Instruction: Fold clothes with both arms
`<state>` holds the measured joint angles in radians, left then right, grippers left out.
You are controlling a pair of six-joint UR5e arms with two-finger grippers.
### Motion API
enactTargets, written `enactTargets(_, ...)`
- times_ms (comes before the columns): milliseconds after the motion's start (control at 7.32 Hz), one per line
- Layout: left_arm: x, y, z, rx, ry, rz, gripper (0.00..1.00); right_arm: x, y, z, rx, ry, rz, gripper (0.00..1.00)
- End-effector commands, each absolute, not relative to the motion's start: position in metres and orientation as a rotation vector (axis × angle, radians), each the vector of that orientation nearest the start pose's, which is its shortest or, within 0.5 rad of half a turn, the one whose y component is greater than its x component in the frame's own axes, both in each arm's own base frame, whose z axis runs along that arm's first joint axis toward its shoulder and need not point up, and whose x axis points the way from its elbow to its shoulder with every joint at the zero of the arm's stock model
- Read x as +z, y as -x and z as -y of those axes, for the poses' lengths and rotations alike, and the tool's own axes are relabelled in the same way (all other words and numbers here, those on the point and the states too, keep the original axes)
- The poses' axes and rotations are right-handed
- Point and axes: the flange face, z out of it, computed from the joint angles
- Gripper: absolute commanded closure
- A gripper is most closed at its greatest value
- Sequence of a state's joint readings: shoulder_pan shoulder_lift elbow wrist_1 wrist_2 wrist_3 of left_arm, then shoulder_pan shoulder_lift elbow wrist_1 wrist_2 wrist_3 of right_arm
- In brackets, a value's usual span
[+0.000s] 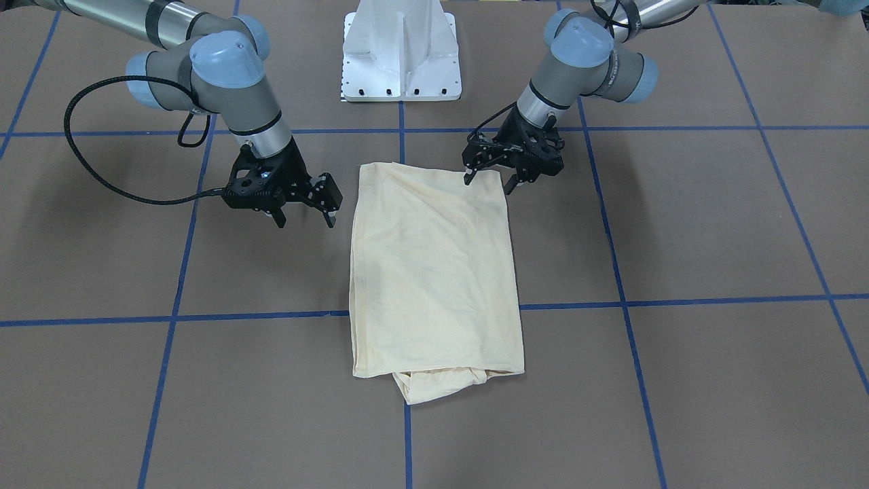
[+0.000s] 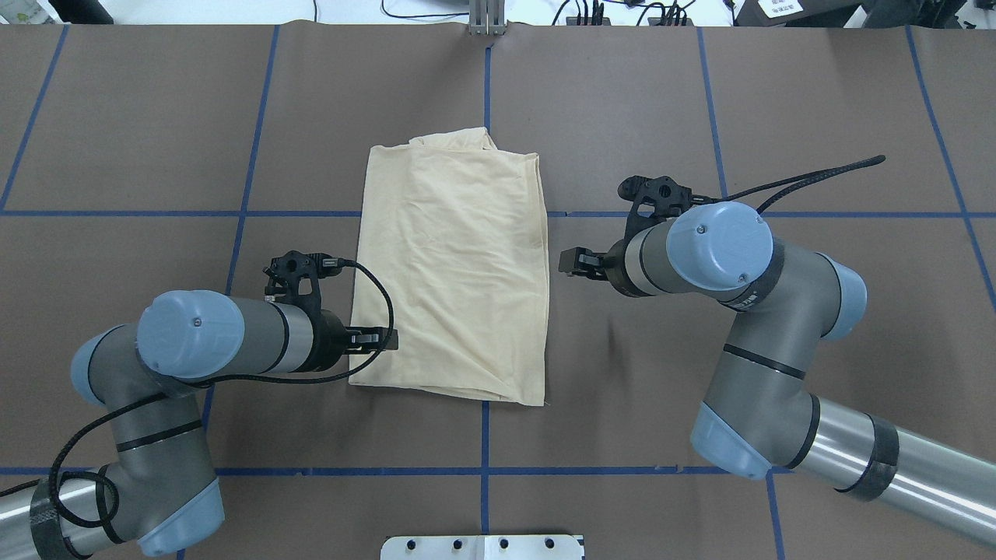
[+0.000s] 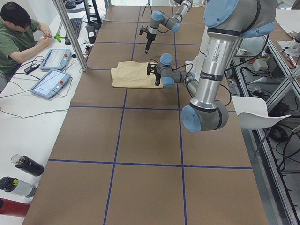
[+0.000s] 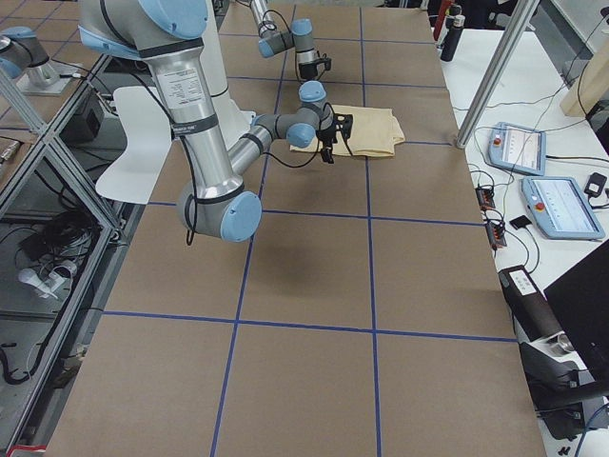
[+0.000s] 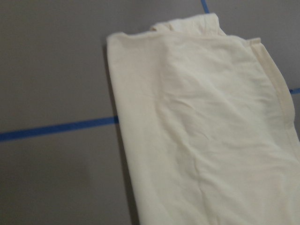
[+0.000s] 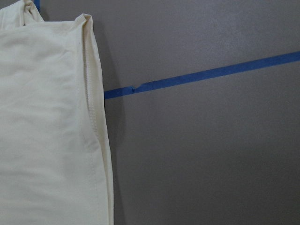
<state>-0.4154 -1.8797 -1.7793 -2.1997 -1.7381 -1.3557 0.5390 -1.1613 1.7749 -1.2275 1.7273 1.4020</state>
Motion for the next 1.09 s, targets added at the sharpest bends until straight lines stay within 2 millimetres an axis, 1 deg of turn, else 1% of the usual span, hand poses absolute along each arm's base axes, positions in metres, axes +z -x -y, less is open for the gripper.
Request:
enactTargets(0,0.329,-0.512,0.34,-0.074,-0.188,-1.099,0.42,0.302,0.478,0.424,0.267,-0.196,0.946,0.0)
enactTargets(137,0.325,-0.507,0.34,-0.077,-0.185,-1.089,0.42,0.302,0.479,0.423,0.268,-0.194,0.945,0.0)
enactTargets(410,0.309,-0.497,0.335,-0.083,-0.155,-1.004,0.42,0.301,0.479,0.423,0.267,-0.194,0.946,0.0)
enactTargets(683,0.32,-0.5,0.336,-0.079,-0.148,-0.973,0.42,0.301,0.478,0.423,0.27,-0.195,0.946,0.0)
enactTargets(956,0.324,-0.507,0.33,-0.067,-0.141,-0.966,0.43,0.301,0.478,0.423,0.271,-0.194,0.946,0.0)
